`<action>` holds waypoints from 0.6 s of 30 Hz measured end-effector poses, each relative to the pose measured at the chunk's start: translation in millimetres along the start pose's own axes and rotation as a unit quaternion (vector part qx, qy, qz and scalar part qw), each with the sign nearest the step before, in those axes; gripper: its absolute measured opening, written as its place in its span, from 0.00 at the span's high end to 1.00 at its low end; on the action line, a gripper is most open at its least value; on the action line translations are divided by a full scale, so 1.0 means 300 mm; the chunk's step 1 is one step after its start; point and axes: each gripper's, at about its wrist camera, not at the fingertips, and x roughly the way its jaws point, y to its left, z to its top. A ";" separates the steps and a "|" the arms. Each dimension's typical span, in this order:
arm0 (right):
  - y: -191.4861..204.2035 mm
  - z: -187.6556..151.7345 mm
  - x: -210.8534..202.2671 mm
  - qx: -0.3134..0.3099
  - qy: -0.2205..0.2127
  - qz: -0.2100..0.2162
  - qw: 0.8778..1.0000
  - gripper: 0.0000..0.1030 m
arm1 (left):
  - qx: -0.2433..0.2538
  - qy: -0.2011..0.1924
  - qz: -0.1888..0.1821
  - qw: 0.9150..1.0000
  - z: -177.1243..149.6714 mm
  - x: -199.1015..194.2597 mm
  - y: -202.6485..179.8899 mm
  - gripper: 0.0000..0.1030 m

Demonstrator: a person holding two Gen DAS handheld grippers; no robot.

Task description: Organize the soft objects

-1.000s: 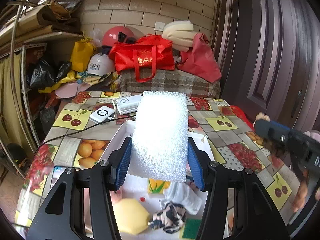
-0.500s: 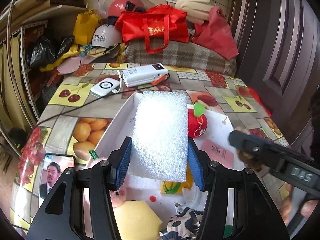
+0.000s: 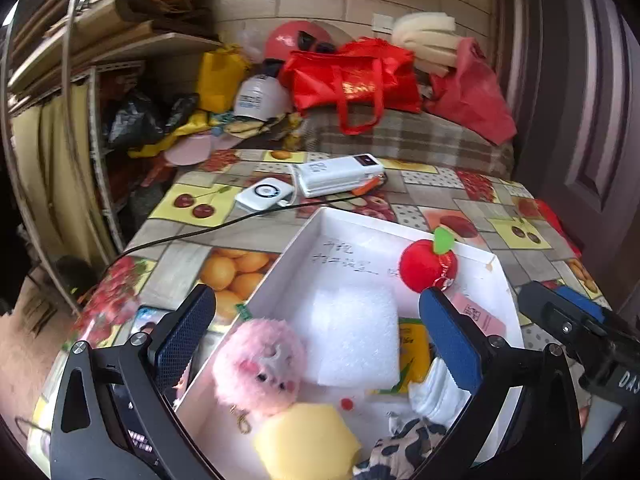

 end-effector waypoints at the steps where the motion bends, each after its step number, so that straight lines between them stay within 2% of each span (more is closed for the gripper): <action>1: 0.009 -0.001 -0.010 -0.012 -0.004 -0.010 1.000 0.00 | -0.004 -0.003 0.006 1.000 -0.006 -0.009 0.004 0.00; 5: 0.038 -0.006 -0.060 -0.045 -0.024 -0.034 0.998 0.00 | -0.012 -0.005 0.004 1.000 -0.037 -0.048 0.001 0.00; 9: 0.055 -0.013 -0.115 -0.069 -0.042 -0.042 0.996 0.00 | 0.006 -0.030 0.031 0.999 -0.054 -0.124 -0.036 0.00; 12: 0.048 -0.015 -0.163 -0.065 -0.058 -0.051 0.995 0.00 | 0.007 -0.050 0.043 0.998 -0.057 -0.184 -0.051 0.00; 15: 0.034 -0.015 -0.205 -0.053 -0.063 -0.056 0.995 0.00 | 0.000 -0.057 0.038 0.998 -0.060 -0.228 -0.059 0.00; 18: 0.033 -0.019 -0.238 -0.056 -0.069 -0.082 0.993 0.00 | 0.008 -0.047 0.053 0.997 -0.058 -0.258 -0.088 0.00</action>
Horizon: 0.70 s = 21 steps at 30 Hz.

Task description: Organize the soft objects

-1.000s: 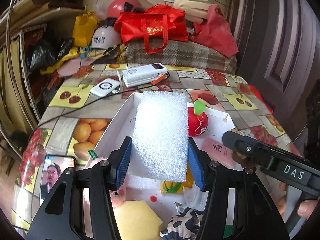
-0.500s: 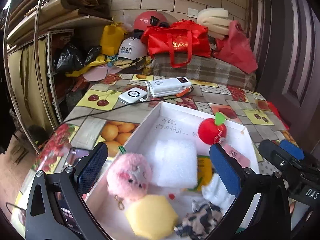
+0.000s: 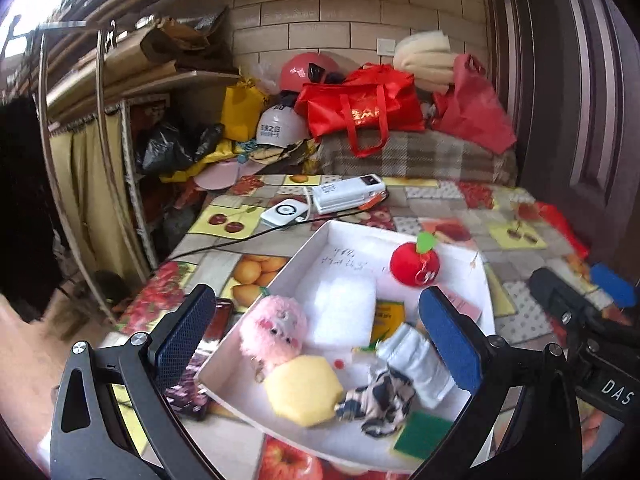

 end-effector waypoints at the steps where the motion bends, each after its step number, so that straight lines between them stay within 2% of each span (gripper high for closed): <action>1: -0.004 -0.002 -0.020 -0.001 -0.006 -0.006 1.000 0.00 | 0.009 0.003 0.010 1.000 0.000 -0.011 -0.013 0.00; 5: -0.037 -0.009 -0.080 0.014 -0.022 -0.004 1.000 0.00 | 0.014 -0.018 0.029 0.999 -0.008 -0.086 -0.043 0.00; 9: -0.060 -0.015 -0.127 0.020 -0.032 -0.017 0.999 0.00 | -0.006 -0.024 0.010 1.000 -0.013 -0.158 -0.044 0.00; 11: -0.067 -0.024 -0.148 0.018 -0.035 -0.025 0.999 0.00 | 0.004 -0.027 0.003 1.000 -0.013 -0.185 -0.058 0.00; 13: -0.071 -0.036 -0.164 0.013 -0.035 -0.035 0.999 0.00 | 0.024 -0.032 0.017 0.999 -0.020 -0.211 -0.081 0.00; 15: -0.074 -0.051 -0.172 0.008 -0.027 -0.040 0.999 0.00 | 0.044 -0.039 0.053 0.997 -0.041 -0.238 -0.105 0.00; 16: -0.077 -0.060 -0.175 0.007 -0.021 -0.039 0.999 0.00 | 0.049 -0.038 0.057 0.996 -0.054 -0.246 -0.112 0.00; 19: -0.092 -0.082 -0.181 0.007 -0.004 -0.043 0.999 0.00 | 0.039 -0.002 0.011 0.999 -0.088 -0.245 -0.119 0.00; 21: -0.109 -0.096 -0.198 0.012 -0.001 -0.055 0.998 0.00 | 0.035 0.013 0.001 0.999 -0.110 -0.244 -0.131 0.00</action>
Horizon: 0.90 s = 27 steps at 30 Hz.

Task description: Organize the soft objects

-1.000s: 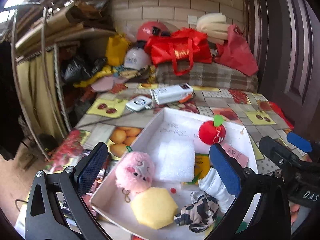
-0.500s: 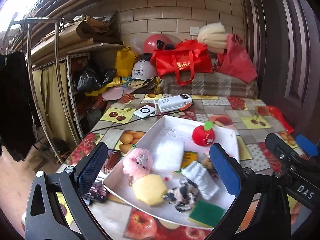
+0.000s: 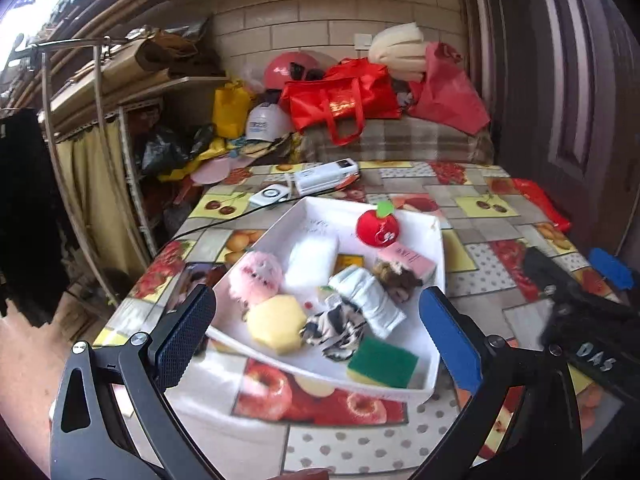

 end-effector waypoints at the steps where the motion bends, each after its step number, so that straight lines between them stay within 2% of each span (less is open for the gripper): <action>1: -0.014 -0.005 -0.011 0.005 -0.001 -0.010 1.000 0.00 | 0.000 0.001 0.006 1.000 -0.009 -0.001 -0.005 0.00; 7: -0.096 -0.021 -0.086 0.046 0.001 -0.010 0.999 0.00 | 0.006 0.017 0.013 1.000 -0.038 -0.004 -0.035 0.00; 13: -0.172 -0.077 -0.203 0.075 -0.036 -0.019 0.996 0.00 | -0.007 0.032 0.005 0.999 -0.053 -0.032 -0.034 0.00; 16: -0.195 -0.090 -0.205 0.086 -0.040 -0.019 0.995 0.00 | -0.009 0.045 0.011 0.999 -0.083 -0.026 -0.044 0.00; 19: -0.202 -0.086 -0.179 0.093 -0.024 -0.018 0.995 0.00 | -0.002 0.050 0.012 0.999 -0.093 -0.016 -0.059 0.00; 24: -0.200 -0.098 -0.165 0.097 -0.017 -0.011 0.995 0.00 | -0.008 0.046 0.015 0.999 -0.085 -0.019 -0.042 0.00; 27: -0.201 -0.101 -0.162 0.097 -0.016 -0.015 0.995 0.00 | -0.013 0.046 0.034 0.998 -0.081 -0.011 -0.028 0.00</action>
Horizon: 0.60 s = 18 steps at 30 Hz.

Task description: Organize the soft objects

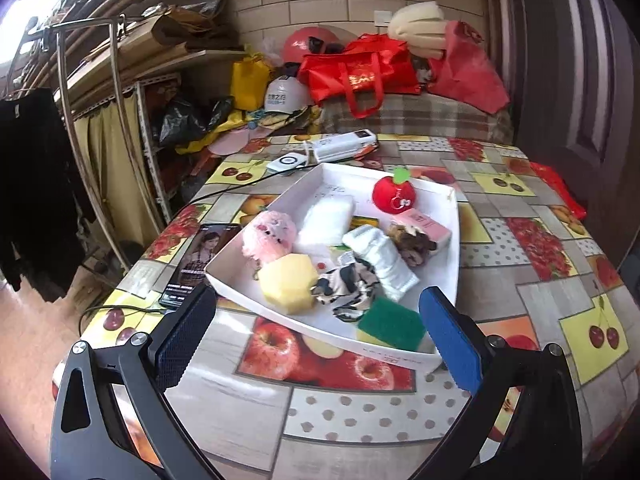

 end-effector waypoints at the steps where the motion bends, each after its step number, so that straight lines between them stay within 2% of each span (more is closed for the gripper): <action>1: 0.000 0.000 0.002 0.001 0.001 -0.001 1.000 0.00 | -0.002 0.001 0.005 1.000 0.001 0.005 0.003 0.00; 8: -0.007 0.002 0.006 0.003 0.002 -0.002 1.000 0.00 | -0.007 0.016 -0.002 1.000 -0.004 0.028 0.008 0.00; 18: -0.024 -0.010 0.021 0.010 0.006 -0.006 1.000 0.00 | 0.001 0.013 -0.007 1.000 -0.011 0.030 0.001 0.00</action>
